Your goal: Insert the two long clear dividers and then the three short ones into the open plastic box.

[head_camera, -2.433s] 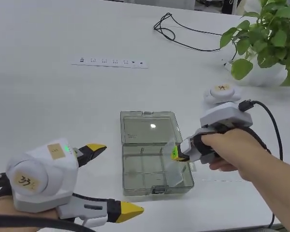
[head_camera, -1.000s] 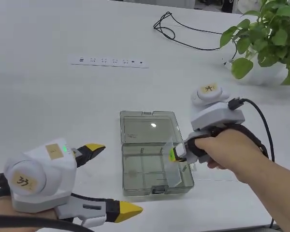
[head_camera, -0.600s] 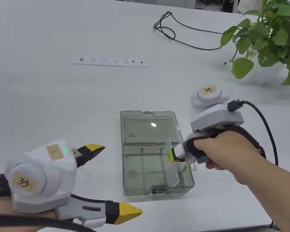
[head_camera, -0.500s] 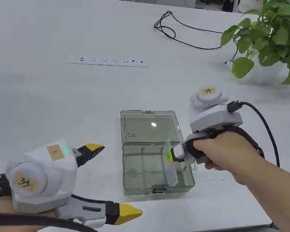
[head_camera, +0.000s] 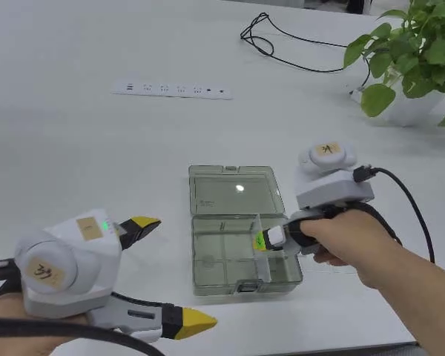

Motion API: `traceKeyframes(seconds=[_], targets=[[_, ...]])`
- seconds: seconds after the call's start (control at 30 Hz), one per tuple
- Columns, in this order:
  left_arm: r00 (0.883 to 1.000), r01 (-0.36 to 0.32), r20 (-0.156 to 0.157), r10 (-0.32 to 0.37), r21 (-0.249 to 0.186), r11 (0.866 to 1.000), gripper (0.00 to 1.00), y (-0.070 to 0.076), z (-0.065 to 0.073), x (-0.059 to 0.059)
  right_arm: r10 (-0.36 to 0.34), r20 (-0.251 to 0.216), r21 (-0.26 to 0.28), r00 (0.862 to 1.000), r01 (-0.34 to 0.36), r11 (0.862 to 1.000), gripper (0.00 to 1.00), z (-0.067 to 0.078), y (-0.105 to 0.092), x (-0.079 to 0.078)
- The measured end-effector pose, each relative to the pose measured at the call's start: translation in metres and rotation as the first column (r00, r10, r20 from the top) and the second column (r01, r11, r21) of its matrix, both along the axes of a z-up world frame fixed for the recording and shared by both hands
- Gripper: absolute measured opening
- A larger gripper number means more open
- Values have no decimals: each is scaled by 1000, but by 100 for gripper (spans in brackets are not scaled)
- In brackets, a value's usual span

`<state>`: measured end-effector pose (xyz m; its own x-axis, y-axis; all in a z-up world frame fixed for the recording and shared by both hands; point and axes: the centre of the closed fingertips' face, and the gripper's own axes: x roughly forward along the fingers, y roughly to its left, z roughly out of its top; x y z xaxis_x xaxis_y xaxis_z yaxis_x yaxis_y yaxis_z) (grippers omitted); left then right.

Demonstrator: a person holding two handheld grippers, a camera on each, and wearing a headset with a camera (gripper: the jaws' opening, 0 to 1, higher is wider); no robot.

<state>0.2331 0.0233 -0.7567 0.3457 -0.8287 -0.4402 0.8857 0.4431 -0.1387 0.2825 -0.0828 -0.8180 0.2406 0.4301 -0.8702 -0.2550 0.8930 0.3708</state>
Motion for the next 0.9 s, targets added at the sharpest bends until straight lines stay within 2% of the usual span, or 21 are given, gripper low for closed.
traceKeyframes(seconds=[0.27, 0.63, 0.9], targets=[[1000, -8, 0, 8, 0, 1000, 100, -2, 3, 1, 7, 6, 25, 1000, -7, 1000, 11, -4, 0, -2], [1000, -26, 4, 26, 5, 1000, 100, -3, 9, -1, -38, 5, 76, 999, 37, 996, 12, -6, 1, -2], [999, -43, 5, 43, 20, 999, 100, -3, 13, -3, -11, 44, 100, 999, 7, 995, 13, -6, 2, -2]])
